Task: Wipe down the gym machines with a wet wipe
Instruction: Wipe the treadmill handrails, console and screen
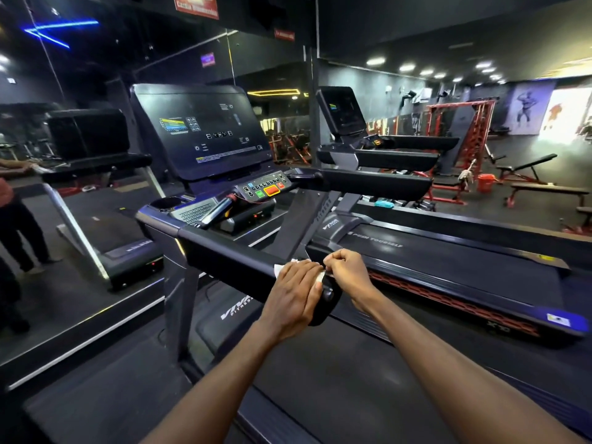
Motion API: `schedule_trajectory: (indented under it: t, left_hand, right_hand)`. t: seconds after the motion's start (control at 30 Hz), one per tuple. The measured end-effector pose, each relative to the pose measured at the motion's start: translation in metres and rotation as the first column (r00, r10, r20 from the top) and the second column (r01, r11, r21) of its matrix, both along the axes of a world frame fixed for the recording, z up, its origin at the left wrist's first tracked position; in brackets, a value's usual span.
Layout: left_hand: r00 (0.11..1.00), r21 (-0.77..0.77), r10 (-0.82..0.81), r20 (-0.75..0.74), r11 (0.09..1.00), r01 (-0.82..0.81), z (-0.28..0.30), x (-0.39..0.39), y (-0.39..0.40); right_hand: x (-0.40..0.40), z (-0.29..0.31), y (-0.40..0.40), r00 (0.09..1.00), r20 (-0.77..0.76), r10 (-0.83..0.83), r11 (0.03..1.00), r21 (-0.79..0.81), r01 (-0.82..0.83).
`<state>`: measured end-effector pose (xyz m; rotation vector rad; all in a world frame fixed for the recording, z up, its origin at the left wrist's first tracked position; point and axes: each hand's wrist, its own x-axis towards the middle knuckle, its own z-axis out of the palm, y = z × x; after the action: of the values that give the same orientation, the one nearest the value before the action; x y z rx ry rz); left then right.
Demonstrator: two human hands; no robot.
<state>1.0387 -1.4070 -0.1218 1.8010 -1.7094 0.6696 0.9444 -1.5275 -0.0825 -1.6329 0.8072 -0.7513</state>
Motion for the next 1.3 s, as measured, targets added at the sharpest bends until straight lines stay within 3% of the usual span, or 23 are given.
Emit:
schedule_trajectory:
  t: [0.23,0.3,0.4,0.47,0.6,0.73,0.8,0.9,1.07,1.2,1.3]
  left_hand:
    - [0.985,0.086,-0.127,0.121,0.989,0.117,-0.01,-0.007,0.002]
    - [0.99,0.068,-0.078,0.115,0.995,0.071,-0.005,0.011,0.004]
    - [0.996,-0.006,0.081,-0.032,0.997,-0.081,0.0,0.038,0.009]
    - [0.997,-0.013,0.076,-0.024,0.997,-0.076,-0.003,0.026,0.006]
    - [0.996,0.023,-0.068,0.054,0.997,0.067,-0.01,0.011,0.005]
    - [0.972,-0.123,0.163,-0.168,0.975,-0.185,-0.005,0.053,0.006]
    - [0.979,-0.083,0.155,-0.133,0.983,-0.167,-0.008,0.041,0.001]
    - [0.999,-0.018,0.001,0.05,1.0,0.0,-0.014,0.036,0.003]
    - [0.955,-0.092,0.238,-0.18,0.962,-0.257,-0.004,0.079,0.011]
    - [0.998,-0.012,0.066,0.019,0.998,-0.066,-0.013,0.065,0.012]
    - [0.983,-0.066,0.166,-0.081,0.983,-0.171,-0.001,0.106,0.015]
  right_hand:
    - [0.005,-0.015,0.005,0.996,-0.047,-0.07,0.996,0.05,0.072]
    - [0.006,-0.016,0.007,0.994,-0.04,-0.106,0.992,0.065,0.108]
    - [0.002,-0.01,0.016,0.988,-0.078,-0.136,0.99,0.03,0.139]
    - [0.001,-0.01,0.016,0.982,-0.129,-0.135,0.991,-0.028,0.132]
    - [0.003,-0.003,0.013,0.944,-0.31,-0.11,0.984,-0.17,0.059]
    - [0.004,0.003,0.007,0.871,-0.487,-0.064,0.946,-0.309,-0.103]
    - [0.007,0.006,0.006,0.832,-0.548,-0.088,0.909,-0.386,-0.158]
    - [0.017,0.014,0.01,0.789,-0.597,-0.146,0.839,-0.497,-0.221]
    - [0.034,0.021,0.02,0.764,-0.625,-0.161,0.715,-0.607,-0.345]
    - [0.05,0.029,0.03,0.731,-0.665,-0.153,0.671,-0.613,-0.417]
    - [0.068,0.031,0.035,0.716,-0.687,-0.123,0.668,-0.591,-0.452]
